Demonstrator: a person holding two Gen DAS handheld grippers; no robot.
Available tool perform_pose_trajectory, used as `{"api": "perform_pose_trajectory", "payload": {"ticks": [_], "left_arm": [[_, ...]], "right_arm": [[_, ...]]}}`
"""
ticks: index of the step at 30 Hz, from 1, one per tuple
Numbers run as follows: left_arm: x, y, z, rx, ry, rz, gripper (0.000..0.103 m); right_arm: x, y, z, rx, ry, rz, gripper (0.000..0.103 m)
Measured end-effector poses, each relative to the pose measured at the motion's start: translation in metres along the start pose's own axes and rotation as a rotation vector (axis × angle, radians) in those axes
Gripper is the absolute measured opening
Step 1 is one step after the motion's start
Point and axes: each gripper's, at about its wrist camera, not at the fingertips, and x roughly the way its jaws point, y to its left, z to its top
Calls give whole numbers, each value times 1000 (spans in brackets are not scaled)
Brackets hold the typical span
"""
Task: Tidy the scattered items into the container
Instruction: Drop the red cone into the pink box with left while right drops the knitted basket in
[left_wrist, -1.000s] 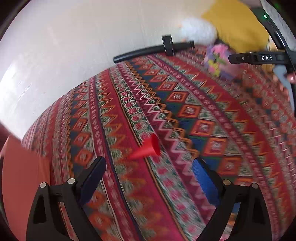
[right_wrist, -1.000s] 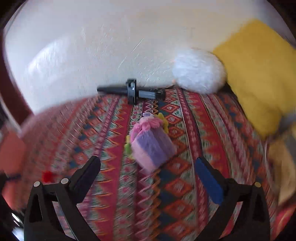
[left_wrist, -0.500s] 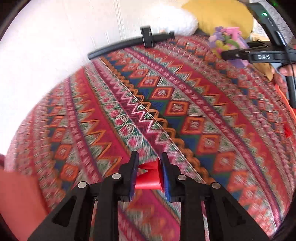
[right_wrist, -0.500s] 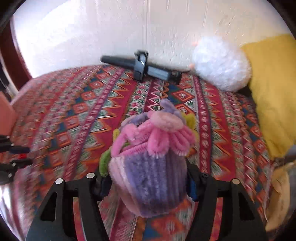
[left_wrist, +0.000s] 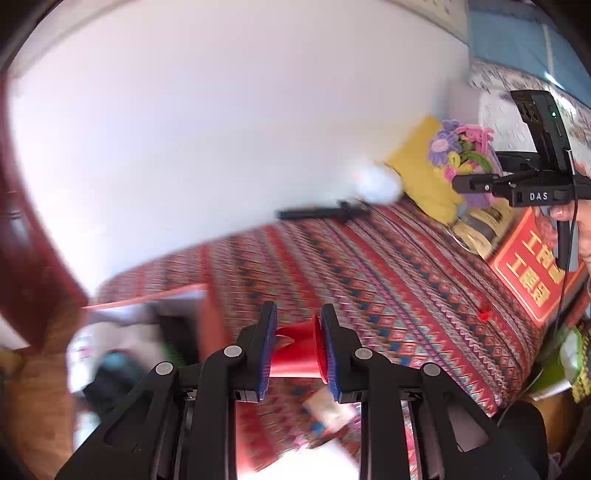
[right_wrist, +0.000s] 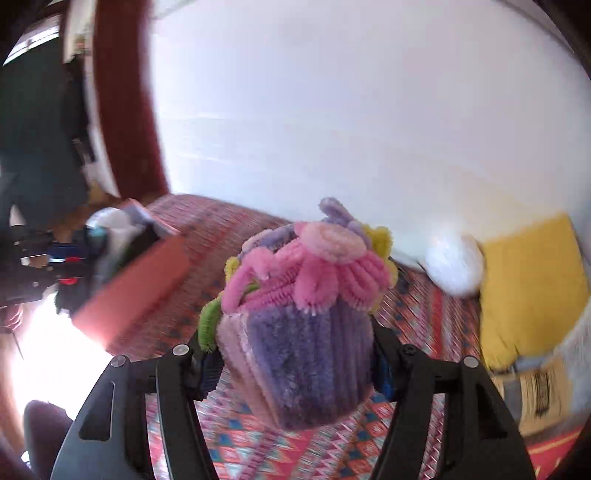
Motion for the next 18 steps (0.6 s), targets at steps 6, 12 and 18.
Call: {"api": "perform_pose_trajectory", "payload": {"ticks": [6,12,18], "left_arm": [[-31,66,-33,-25,7,59,20],[24,133,-70,-70,74,152,37],[44,164,-92,-92,72,260,82]], "right_arm": [[60,119,76,-69,-9,177,63],[217,206,98,-26,132,298,67],[285,234,90,-60,117,212,82]]}}
